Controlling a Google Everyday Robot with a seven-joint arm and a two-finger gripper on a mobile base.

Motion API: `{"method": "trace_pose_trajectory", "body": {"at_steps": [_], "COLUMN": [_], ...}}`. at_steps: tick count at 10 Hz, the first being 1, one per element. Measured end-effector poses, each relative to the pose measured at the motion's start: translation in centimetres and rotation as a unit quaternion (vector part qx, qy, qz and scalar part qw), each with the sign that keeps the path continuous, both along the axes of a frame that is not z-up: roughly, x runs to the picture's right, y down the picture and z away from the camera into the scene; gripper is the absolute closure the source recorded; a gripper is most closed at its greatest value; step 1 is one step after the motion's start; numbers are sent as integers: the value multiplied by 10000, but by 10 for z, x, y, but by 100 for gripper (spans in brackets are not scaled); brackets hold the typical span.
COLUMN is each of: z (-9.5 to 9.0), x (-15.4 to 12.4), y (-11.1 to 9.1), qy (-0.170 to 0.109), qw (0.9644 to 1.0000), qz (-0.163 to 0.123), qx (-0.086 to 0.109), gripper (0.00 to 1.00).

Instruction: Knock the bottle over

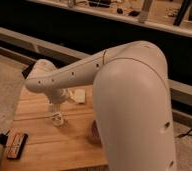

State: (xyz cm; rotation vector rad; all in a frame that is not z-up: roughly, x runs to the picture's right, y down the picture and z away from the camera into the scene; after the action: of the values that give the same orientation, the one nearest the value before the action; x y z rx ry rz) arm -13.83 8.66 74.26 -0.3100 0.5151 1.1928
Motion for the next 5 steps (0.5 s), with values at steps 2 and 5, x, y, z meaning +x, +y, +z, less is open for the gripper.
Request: {"method": "trace_pose_trajectory", "body": {"at_steps": [2,5], "z": [4,3], "x": [-5,-23], "y": [-2,3], "qy": [46,-192], "qw": [10000,9985], "qz": [-10,465], "qx": [50,-227], "gripper": [35,35]}}
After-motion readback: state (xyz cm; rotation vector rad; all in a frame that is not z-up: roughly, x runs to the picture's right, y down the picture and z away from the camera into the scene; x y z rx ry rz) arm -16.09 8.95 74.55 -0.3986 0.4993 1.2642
